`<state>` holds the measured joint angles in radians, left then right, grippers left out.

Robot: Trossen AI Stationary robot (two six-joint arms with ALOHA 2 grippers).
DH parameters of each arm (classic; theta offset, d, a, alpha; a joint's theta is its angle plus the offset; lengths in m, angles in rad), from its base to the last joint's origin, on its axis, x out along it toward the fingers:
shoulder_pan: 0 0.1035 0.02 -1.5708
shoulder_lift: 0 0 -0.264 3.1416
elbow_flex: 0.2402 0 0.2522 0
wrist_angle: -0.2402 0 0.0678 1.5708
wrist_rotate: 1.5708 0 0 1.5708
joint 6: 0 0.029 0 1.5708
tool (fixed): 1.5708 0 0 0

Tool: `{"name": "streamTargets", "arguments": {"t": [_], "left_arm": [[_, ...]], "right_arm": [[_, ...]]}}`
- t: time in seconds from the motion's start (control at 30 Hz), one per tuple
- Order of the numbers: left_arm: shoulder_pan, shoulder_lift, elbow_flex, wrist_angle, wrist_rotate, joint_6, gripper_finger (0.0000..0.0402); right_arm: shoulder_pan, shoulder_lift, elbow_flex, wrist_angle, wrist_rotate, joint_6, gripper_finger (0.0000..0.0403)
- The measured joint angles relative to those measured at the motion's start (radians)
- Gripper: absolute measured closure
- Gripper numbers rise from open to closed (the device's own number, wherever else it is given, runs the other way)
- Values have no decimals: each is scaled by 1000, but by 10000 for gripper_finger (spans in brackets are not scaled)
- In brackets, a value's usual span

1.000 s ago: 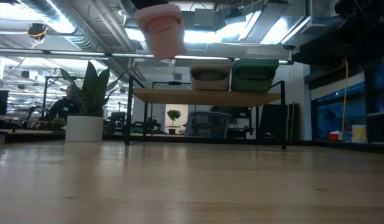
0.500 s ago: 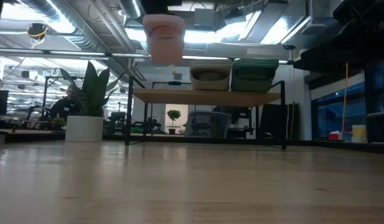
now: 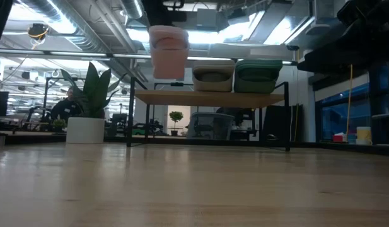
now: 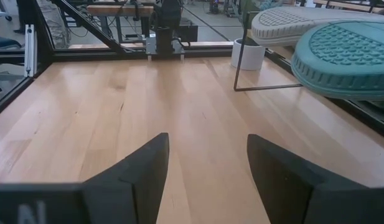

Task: Pick and place slides into the shelf
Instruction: Put the pair of pink slides on the shelf

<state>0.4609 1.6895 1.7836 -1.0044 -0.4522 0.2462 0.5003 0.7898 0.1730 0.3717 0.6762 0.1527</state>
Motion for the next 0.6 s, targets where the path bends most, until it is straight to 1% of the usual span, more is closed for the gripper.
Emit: {"name": "streamTargets", "arguments": {"t": [0.27,0.4,0.6], "left_arm": [[20,37,0,-8,12,26,399],[30,47,0,5,56,29,399],[47,58,0,7,50,51,399]], "right_arm": [[0,0,0,0,0,0,185],[0,0,0,-1,0,0,185],[0,0,0,-2,0,0,185]]}}
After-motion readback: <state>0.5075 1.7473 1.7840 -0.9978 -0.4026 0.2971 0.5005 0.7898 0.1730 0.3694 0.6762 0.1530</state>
